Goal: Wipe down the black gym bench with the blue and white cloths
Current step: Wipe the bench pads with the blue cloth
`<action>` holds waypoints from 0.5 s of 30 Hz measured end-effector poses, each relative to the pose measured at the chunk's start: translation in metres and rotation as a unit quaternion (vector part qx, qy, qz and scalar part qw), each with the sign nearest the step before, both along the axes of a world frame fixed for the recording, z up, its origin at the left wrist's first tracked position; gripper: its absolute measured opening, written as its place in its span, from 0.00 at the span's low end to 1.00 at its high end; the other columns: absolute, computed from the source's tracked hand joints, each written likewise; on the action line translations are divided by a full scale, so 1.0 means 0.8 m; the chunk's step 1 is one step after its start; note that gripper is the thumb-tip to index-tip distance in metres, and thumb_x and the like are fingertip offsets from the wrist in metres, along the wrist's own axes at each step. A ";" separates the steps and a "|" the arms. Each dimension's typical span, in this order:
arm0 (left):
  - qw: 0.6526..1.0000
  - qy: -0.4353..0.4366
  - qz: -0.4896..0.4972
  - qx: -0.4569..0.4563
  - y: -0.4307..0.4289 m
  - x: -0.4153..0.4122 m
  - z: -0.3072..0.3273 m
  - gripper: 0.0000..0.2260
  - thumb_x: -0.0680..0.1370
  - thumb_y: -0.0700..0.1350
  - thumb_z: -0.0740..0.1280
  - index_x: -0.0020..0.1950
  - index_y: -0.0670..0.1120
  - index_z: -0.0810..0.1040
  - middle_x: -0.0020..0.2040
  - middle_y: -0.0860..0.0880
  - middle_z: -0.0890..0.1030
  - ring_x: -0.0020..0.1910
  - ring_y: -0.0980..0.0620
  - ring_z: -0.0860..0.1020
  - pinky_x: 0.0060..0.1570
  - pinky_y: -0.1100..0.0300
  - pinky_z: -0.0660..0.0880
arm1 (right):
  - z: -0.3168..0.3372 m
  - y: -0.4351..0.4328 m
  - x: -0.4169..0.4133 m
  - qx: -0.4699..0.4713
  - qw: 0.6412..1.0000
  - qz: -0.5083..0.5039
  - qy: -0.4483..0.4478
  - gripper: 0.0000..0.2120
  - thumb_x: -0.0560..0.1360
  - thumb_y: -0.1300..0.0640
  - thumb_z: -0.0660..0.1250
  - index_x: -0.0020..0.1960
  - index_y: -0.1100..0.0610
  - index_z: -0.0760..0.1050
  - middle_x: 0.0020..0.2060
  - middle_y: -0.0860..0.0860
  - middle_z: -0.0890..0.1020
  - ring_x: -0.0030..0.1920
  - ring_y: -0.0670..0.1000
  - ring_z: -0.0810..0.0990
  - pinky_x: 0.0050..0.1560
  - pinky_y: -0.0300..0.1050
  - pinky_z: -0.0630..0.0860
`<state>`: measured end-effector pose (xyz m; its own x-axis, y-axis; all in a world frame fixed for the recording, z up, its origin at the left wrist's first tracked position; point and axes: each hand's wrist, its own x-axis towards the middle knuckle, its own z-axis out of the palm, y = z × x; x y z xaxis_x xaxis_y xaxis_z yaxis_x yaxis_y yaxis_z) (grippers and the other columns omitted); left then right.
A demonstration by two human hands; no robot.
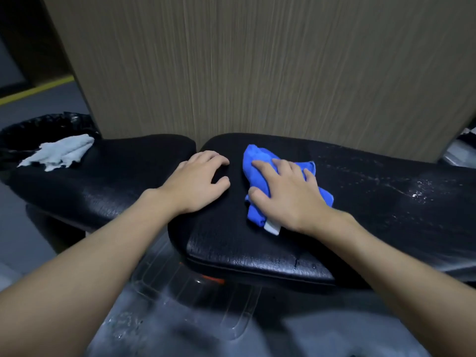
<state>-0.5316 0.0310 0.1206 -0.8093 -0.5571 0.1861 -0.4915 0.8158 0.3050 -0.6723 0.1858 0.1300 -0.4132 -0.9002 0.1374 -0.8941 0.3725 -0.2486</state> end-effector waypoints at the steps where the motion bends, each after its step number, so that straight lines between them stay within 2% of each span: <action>1: 1.000 0.004 0.005 0.004 0.001 0.001 0.000 0.21 0.79 0.54 0.59 0.71 0.52 0.68 0.73 0.53 0.65 0.74 0.53 0.60 0.69 0.50 0.60 | 0.001 0.017 0.011 0.004 1.000 0.008 0.002 0.29 0.75 0.36 0.53 0.75 0.41 0.58 0.74 0.53 0.63 0.75 0.53 0.56 0.74 0.61 0.49; 5: 0.999 -0.002 0.029 0.039 0.010 -0.006 0.007 0.19 0.79 0.51 0.59 0.70 0.52 0.70 0.73 0.52 0.67 0.73 0.51 0.63 0.69 0.46 0.62 | 0.002 0.068 0.045 0.020 0.999 0.033 0.006 0.37 0.69 0.31 0.42 0.76 0.39 0.55 0.76 0.50 0.60 0.76 0.51 0.53 0.76 0.59 0.47; 7: 0.997 0.021 0.033 0.071 0.019 -0.009 0.008 0.17 0.78 0.49 0.58 0.66 0.54 0.74 0.69 0.53 0.71 0.69 0.51 0.68 0.68 0.42 0.64 | 0.010 0.076 0.043 0.035 0.998 0.046 -0.038 0.38 0.68 0.28 0.42 0.76 0.39 0.55 0.76 0.48 0.60 0.77 0.49 0.53 0.76 0.60 0.47; 9: 0.996 0.048 0.033 0.074 0.027 -0.007 0.004 0.17 0.77 0.46 0.58 0.64 0.54 0.75 0.68 0.54 0.72 0.69 0.52 0.68 0.69 0.40 0.62 | 0.026 0.070 0.031 0.017 0.994 0.036 -0.105 0.36 0.72 0.29 0.48 0.76 0.41 0.58 0.75 0.46 0.63 0.76 0.48 0.57 0.75 0.60 0.52; 11: 0.996 0.061 0.037 0.061 0.032 -0.002 -0.003 0.17 0.78 0.43 0.58 0.66 0.53 0.74 0.69 0.55 0.71 0.70 0.54 0.66 0.71 0.41 0.58 | 0.042 0.057 0.010 -0.002 0.991 0.011 -0.134 0.36 0.74 0.32 0.58 0.78 0.45 0.57 0.75 0.46 0.65 0.75 0.49 0.61 0.74 0.58 0.57; 15: 0.995 0.086 0.036 0.048 0.033 0.001 -0.007 0.18 0.78 0.41 0.58 0.65 0.52 0.75 0.68 0.55 0.72 0.69 0.55 0.67 0.71 0.42 0.59 | 0.062 0.041 -0.015 0.080 0.965 0.024 -0.251 0.49 0.69 0.36 0.72 0.80 0.46 0.48 0.74 0.51 0.67 0.72 0.48 0.67 0.72 0.47 0.64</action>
